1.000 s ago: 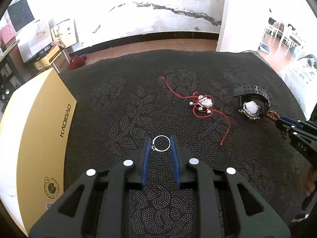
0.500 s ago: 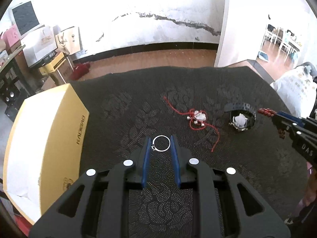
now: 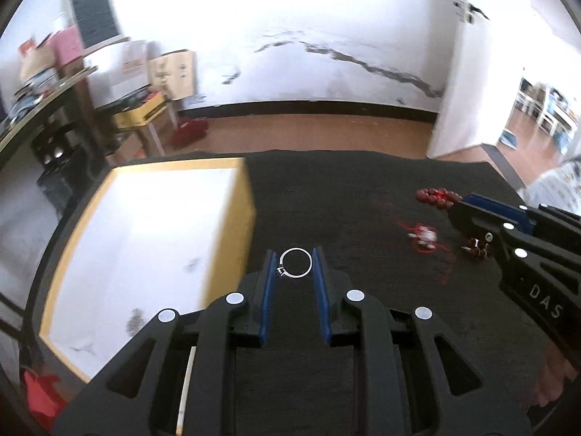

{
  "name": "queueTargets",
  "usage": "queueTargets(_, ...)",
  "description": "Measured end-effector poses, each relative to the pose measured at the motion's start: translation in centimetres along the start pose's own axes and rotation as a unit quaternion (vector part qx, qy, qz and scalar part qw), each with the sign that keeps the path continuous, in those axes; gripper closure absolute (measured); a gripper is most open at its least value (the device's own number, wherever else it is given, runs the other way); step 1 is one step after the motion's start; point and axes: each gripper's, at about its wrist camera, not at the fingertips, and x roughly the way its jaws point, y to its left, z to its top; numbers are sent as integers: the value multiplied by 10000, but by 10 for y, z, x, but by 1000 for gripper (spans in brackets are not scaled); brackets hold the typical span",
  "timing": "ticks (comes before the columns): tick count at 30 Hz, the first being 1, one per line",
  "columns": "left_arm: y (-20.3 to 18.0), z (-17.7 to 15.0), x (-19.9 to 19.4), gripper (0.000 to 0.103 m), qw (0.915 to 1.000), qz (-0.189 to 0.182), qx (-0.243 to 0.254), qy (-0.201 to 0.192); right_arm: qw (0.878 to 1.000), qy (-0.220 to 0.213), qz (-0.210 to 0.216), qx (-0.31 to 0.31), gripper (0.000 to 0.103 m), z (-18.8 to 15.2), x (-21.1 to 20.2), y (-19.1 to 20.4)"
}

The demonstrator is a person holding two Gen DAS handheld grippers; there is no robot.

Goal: Organize jewelry
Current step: 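Carry the bracelet and ring over the white box with both grippers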

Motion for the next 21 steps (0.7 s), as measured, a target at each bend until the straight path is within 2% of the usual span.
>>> queueTargets(11,134,-10,-15,82,9942,671,-840,-43,9945,-75,747,-735,87,46,34,152)
queueTargets(17,178,-21,4,82,9902,851,-1101,148,9914,37,873,-979,87,44,54,198)
queueTargets(21,190,-28,25,82,9890,881,-1140,346,9910,125,857,-1020,87,41,66,207)
